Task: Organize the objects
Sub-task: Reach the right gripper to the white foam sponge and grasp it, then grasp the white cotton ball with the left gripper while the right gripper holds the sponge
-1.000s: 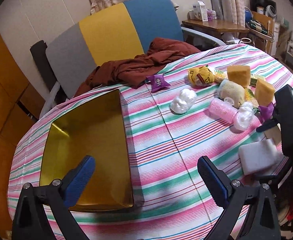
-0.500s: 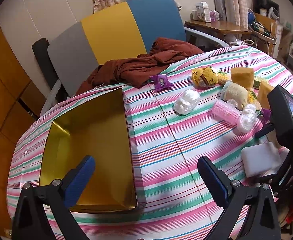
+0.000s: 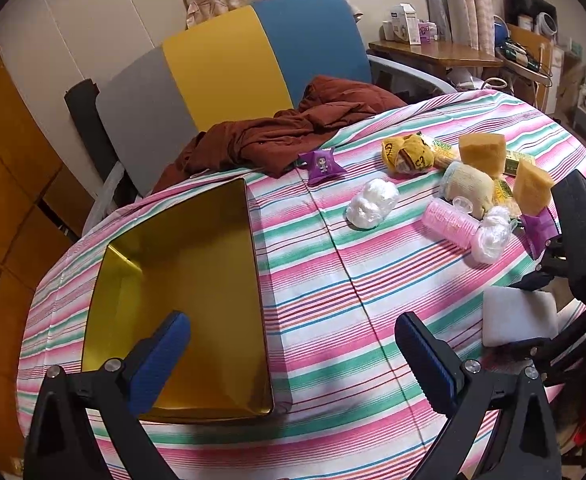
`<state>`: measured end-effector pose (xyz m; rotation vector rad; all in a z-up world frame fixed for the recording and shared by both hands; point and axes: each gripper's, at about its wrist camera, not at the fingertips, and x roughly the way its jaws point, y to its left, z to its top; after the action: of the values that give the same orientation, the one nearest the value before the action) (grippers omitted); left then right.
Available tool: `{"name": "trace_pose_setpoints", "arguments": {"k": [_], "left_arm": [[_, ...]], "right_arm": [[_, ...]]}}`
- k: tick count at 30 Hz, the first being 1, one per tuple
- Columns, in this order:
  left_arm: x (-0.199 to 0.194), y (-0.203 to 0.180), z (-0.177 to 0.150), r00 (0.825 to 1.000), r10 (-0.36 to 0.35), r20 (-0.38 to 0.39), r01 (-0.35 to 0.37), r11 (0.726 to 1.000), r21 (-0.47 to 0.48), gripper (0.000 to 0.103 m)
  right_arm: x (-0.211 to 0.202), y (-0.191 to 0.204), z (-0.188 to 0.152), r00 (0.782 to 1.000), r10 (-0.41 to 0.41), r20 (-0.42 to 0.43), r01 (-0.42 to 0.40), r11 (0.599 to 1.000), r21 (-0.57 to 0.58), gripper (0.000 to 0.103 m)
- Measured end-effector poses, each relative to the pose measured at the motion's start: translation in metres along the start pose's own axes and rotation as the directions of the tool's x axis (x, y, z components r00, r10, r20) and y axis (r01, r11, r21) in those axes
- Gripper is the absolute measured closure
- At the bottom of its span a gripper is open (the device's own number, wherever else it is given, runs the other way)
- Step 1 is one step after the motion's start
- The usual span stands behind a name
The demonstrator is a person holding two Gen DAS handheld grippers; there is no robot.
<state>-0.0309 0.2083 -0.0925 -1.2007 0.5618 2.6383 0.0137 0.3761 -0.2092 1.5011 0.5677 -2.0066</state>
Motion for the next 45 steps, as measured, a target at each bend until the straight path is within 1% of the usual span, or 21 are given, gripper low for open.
{"name": "trace_pose_setpoints", "arguments": {"k": [3,7,8,9,10,11,13,16,17,18,21,23,25,28,31,33,34,36,39,42,45], "left_arm": [[-0.003,0.002,0.001,1.000,0.010,0.017,-0.010,1.000,-0.001,0.000],[-0.004,0.003,0.004,0.999,0.006,0.039,-0.006,1.000,0.000,0.000],[-0.003,0.002,0.005,0.999,-0.005,0.044,0.005,1.000,0.006,0.000],[-0.001,0.001,0.007,0.999,-0.020,0.046,0.019,1.000,0.016,0.000],[0.000,0.000,0.008,0.999,-0.028,0.046,0.027,0.999,0.022,0.000],[0.002,-0.002,0.011,0.998,-0.034,0.047,0.033,0.999,0.034,0.000],[0.004,-0.005,0.020,0.998,-0.041,0.055,0.038,0.998,0.050,0.000],[0.012,-0.010,0.041,0.996,-0.077,0.050,0.074,0.995,0.062,0.000],[0.020,-0.013,0.052,0.995,-0.094,0.042,0.091,0.993,0.073,0.000],[0.027,-0.016,0.060,0.995,-0.094,0.028,0.092,0.992,0.088,0.000],[0.056,-0.026,0.089,0.991,-0.132,-0.014,0.132,0.983,0.124,0.000],[0.079,-0.036,0.102,0.994,-0.096,-0.055,0.104,0.982,0.161,0.000],[0.102,-0.045,0.111,0.988,-0.110,-0.105,0.130,0.969,0.211,0.000],[0.133,-0.052,0.122,0.978,-0.096,-0.186,0.139,0.962,0.233,0.000],[0.147,-0.053,0.131,0.973,-0.114,-0.201,0.156,0.965,0.211,0.000],[0.150,-0.058,0.134,0.960,-0.177,-0.216,0.228,0.945,0.236,0.000],[0.150,-0.061,0.134,0.961,-0.177,-0.210,0.230,0.938,0.259,0.000],[0.151,-0.069,0.135,0.980,-0.113,-0.162,0.160,0.935,0.316,0.000],[0.161,-0.082,0.131,0.974,-0.106,-0.198,0.175,0.911,0.373,0.000],[0.169,-0.092,0.127,0.975,-0.088,-0.205,0.169,0.891,0.422,0.000],[0.179,-0.098,0.124,0.972,-0.075,-0.223,0.170,0.880,0.443,0.000]], "right_arm": [[-0.006,0.008,-0.007,0.999,-0.043,0.024,0.044,0.999,-0.001,0.049],[-0.015,0.010,-0.024,0.994,-0.077,0.072,0.071,0.994,0.088,0.049],[-0.019,0.011,-0.032,0.992,-0.076,0.099,0.063,0.989,0.130,0.049],[-0.012,0.016,-0.028,0.990,-0.069,0.120,0.050,0.986,0.160,0.049],[-0.018,0.017,-0.036,0.986,-0.069,0.152,0.038,0.980,0.197,0.049],[-0.024,0.011,-0.033,0.982,-0.078,0.174,0.036,0.972,0.232,0.049],[-0.043,0.007,-0.060,0.971,-0.076,0.227,0.007,0.956,0.293,0.049],[-0.041,-0.003,-0.046,0.951,-0.077,0.299,-0.045,0.924,0.380,0.049],[-0.036,-0.009,-0.029,0.945,-0.079,0.318,-0.056,0.918,0.393,0.049],[-0.045,-0.003,-0.039,0.938,-0.093,0.335,-0.057,0.910,0.411,0.049],[-0.055,-0.004,-0.043,0.919,-0.090,0.384,-0.098,0.891,0.443,0.049],[-0.057,-0.005,-0.048,0.914,-0.088,0.397,-0.113,0.884,0.454,0.049],[-0.061,-0.007,-0.054,0.911,-0.085,0.404,-0.123,0.877,0.464,0.049],[-0.062,-0.015,-0.060,0.908,-0.092,0.408,-0.132,0.863,0.487,0.049],[-0.062,-0.021,-0.066,0.907,-0.092,0.412,-0.142,0.852,0.504,0.048],[-0.059,-0.025,-0.067,0.907,-0.096,0.410,-0.141,0.848,0.512,0.048],[-0.058,-0.026,-0.067,0.907,-0.093,0.411,-0.145,0.846,0.512,0.048],[-0.057,-0.028,-0.066,0.905,-0.091,0.415,-0.151,0.845,0.514,0.048],[-0.057,-0.028,-0.065,0.901,-0.084,0.426,-0.162,0.845,0.509,0.048],[-0.057,-0.027,-0.064,0.899,-0.077,0.431,-0.169,0.847,0.504,0.048],[-0.058,-0.028,-0.063,0.895,-0.078,0.440,-0.175,0.844,0.507,0.048]]}}
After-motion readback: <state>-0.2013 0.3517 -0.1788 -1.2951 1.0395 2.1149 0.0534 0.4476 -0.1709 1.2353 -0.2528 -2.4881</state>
